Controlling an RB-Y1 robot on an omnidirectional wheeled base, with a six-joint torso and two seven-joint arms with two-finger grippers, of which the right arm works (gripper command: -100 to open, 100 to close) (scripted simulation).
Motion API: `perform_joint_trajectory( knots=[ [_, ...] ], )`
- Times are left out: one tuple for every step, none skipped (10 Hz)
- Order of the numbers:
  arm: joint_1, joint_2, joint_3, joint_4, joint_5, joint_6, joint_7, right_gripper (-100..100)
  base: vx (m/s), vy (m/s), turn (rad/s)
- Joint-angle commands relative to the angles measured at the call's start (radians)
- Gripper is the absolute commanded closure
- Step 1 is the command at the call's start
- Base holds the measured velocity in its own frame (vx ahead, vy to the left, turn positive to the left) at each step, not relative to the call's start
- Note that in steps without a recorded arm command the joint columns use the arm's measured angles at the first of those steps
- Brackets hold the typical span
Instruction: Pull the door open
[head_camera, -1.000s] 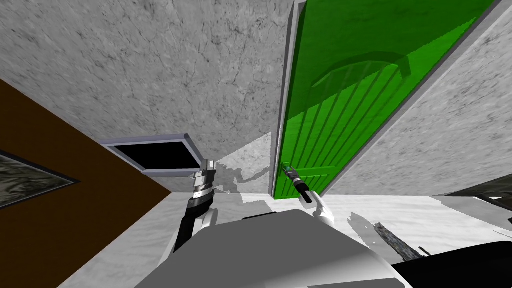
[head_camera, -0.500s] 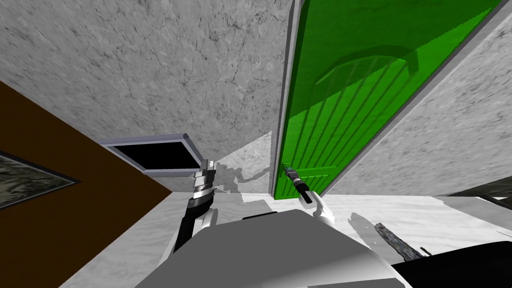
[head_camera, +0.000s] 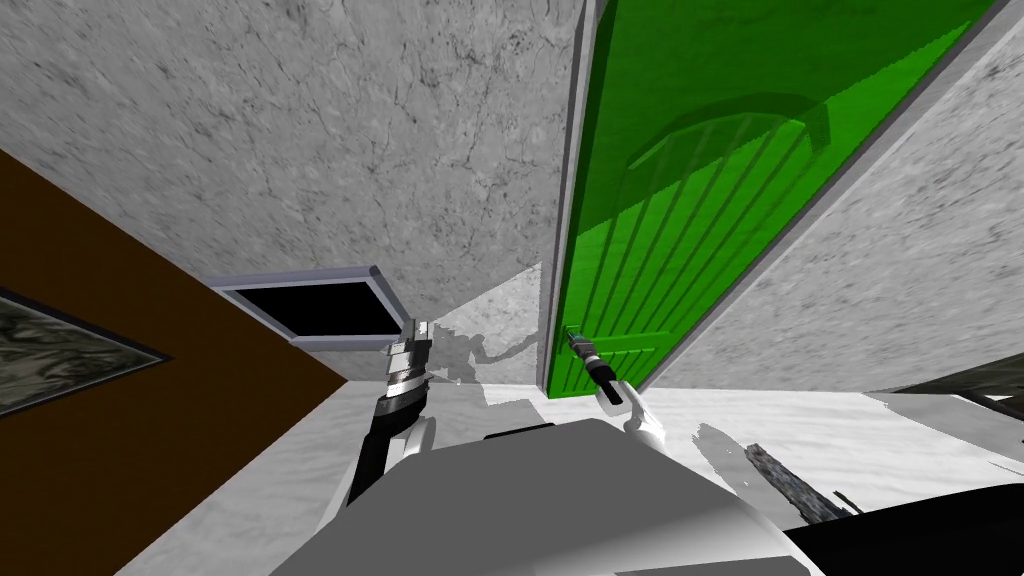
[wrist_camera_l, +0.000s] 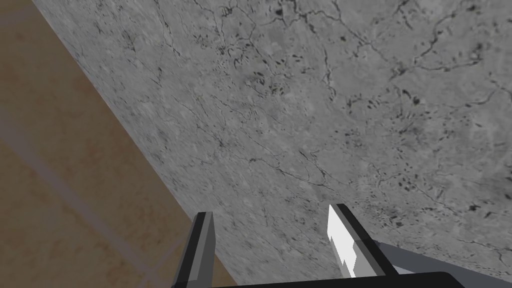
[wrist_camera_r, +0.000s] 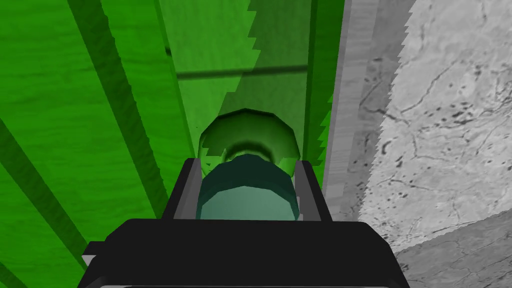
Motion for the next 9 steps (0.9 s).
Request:
perform_joint_trajectory(
  knots=[
    [0.001, 0.000, 0.014, -0.003, -0.029, 0.000, -0.035, 100, -0.069, -0.011, 0.015],
    [-0.002, -0.002, 0.023, -0.002, -0.052, 0.000, -0.060, 100, -0.059, -0.010, 0.009],
    [-0.005, -0.004, 0.032, -0.001, -0.078, 0.001, -0.086, 100, -0.066, -0.022, 0.013],
    [-0.008, -0.006, 0.042, 0.001, -0.103, 0.001, -0.113, 100, -0.086, -0.027, 0.023],
    [-0.011, -0.008, 0.052, 0.002, -0.130, 0.002, -0.141, 100, -0.080, -0.032, 0.025],
    [-0.015, -0.011, 0.064, 0.004, -0.161, 0.003, -0.172, 100, -0.087, -0.029, 0.021],
    [-0.019, -0.013, 0.077, 0.006, -0.191, 0.004, -0.202, 100, -0.095, -0.041, 0.023],
    [-0.023, -0.016, 0.089, 0.007, -0.222, 0.004, -0.230, 100, -0.089, -0.033, 0.030],
    [-0.023, -0.016, 0.089, 0.007, -0.224, 0.004, -0.239, 100, -0.053, -0.016, 0.010]
  ],
)
